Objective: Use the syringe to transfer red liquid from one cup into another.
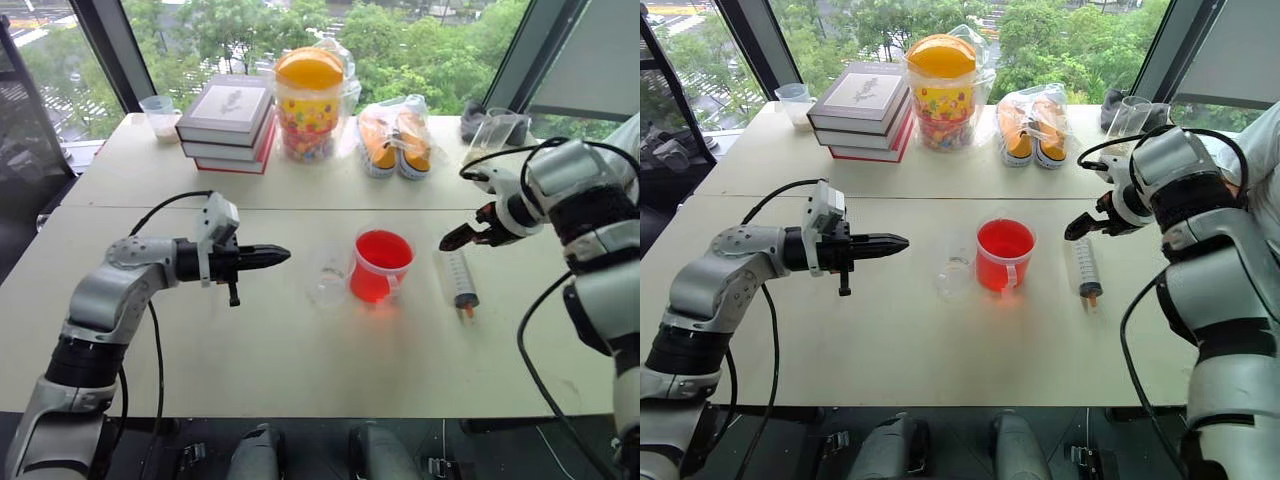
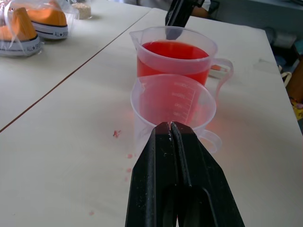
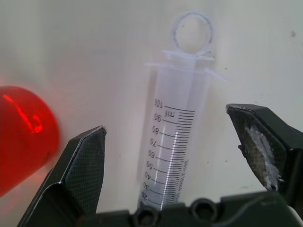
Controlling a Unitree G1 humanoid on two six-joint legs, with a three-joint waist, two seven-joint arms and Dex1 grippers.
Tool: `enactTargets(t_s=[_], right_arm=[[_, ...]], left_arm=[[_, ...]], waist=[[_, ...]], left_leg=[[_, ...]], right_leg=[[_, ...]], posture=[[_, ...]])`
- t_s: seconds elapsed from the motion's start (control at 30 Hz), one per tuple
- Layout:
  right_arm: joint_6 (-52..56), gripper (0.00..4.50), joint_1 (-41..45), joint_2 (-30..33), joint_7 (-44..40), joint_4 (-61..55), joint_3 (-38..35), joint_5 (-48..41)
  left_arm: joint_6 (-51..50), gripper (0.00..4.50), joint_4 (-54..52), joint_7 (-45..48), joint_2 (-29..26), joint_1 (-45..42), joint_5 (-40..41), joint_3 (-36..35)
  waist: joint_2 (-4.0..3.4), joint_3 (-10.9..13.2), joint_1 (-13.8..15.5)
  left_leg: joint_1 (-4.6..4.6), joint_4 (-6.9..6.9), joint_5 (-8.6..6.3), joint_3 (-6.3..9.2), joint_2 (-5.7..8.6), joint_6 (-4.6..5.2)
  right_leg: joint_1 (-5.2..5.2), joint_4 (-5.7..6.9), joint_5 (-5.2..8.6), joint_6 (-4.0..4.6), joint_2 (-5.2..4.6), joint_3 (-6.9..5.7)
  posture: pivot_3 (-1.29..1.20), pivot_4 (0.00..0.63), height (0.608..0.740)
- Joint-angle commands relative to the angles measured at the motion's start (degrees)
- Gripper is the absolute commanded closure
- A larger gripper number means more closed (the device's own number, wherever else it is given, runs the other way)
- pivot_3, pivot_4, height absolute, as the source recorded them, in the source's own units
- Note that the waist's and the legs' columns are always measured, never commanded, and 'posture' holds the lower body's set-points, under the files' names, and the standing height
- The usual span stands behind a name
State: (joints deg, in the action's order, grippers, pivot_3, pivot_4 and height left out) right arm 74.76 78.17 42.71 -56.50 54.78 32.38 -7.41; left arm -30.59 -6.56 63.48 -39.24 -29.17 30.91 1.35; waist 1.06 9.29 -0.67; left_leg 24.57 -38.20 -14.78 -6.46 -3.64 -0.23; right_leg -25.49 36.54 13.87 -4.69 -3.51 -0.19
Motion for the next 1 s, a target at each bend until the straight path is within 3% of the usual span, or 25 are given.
enactTargets(t_s=[0.03, 0.37, 0.63, 0.73, 0.87, 0.9, 1.0], right_arm=[[-3.3, 0.05, 2.17, -2.05, 3.4, 6.88, -3.44, 3.22], [-7.44, 0.05, 2.14, -8.52, 10.13, 14.98, -11.89, 6.16], [-9.49, 0.05, 0.55, -11.2, 12.15, 16.85, -14.47, 9.08], [-10.18, 0.87, 0.0, -11.56, 12.59, 17.33, -14.69, 10.37], [-10.23, 2.86, -0.63, -12.0, 11.76, 17.35, -14.36, 12.13], [-10.18, 3.06, -0.76, -12.06, 11.61, 17.35, -14.31, 12.47], [-10.15, 3.06, -1.31, -12.06, 10.68, 17.26, -13.92, 13.44]], left_arm=[[0.9, 4.5, -3.52, -0.82, -0.27, 0.67, -0.12, -1.01], [-0.07, 4.5, -6.17, -2.79, -0.66, 2.39, 0.42, -1.9], [-1.01, 4.5, -7.99, -4.43, -1.03, 3.7, 0.91, -2.73], [-1.11, 4.5, -8.35, -5.02, -0.9, 4.17, 0.8, -2.76], [-1.21, 4.5, -8.59, -5.37, -0.8, 4.85, 0.94, -2.92], [-1.17, 4.5, -8.56, -5.39, -0.78, 4.95, 0.93, -2.92], [-1.16, 4.5, -8.25, -5.38, -0.85, 4.89, 0.96, -3.11]], waist=[[0.0, 0.0, -0.07], [-0.01, 0.0, -0.51], [-0.01, 0.0, -0.48], [-0.01, 0.0, -0.48], [-0.01, 0.0, -0.49], [-0.01, 0.0, -0.49], [-0.01, 0.0, -0.49]], left_leg=[[-0.01, 0.0, 0.0, -0.01, 0.01, 0.0], [-0.18, -0.02, 0.09, 0.05, 0.01, -0.15], [-0.2, -0.02, 0.14, 0.13, 0.0, -0.24], [-0.19, -0.01, 0.14, 0.13, 0.0, -0.24], [-0.2, -0.02, 0.14, 0.13, 0.0, -0.24], [-0.2, -0.02, 0.14, 0.13, 0.0, -0.24], [-0.21, -0.02, 0.14, 0.14, 0.0, -0.24]], right_leg=[[0.02, 0.0, 0.0, 0.0, -0.01, 0.0], [0.01, 0.39, -0.02, -0.04, 0.02, 0.01], [0.0, 0.49, -0.02, -0.04, 0.07, 0.01], [0.0, 0.48, -0.02, -0.04, 0.07, 0.01], [0.01, 0.49, -0.02, -0.04, 0.07, 0.0], [0.02, 0.49, -0.02, -0.04, 0.07, 0.0], [0.02, 0.49, -0.02, -0.04, 0.08, 0.0]], posture=[[0.0, 0.15, 0.74], [0.0, 0.15, 0.74], [0.0, 0.15, 0.74], [0.0, 0.15, 0.74], [0.0, 0.15, 0.74], [0.0, 0.15, 0.74], [0.0, 0.15, 0.74]])
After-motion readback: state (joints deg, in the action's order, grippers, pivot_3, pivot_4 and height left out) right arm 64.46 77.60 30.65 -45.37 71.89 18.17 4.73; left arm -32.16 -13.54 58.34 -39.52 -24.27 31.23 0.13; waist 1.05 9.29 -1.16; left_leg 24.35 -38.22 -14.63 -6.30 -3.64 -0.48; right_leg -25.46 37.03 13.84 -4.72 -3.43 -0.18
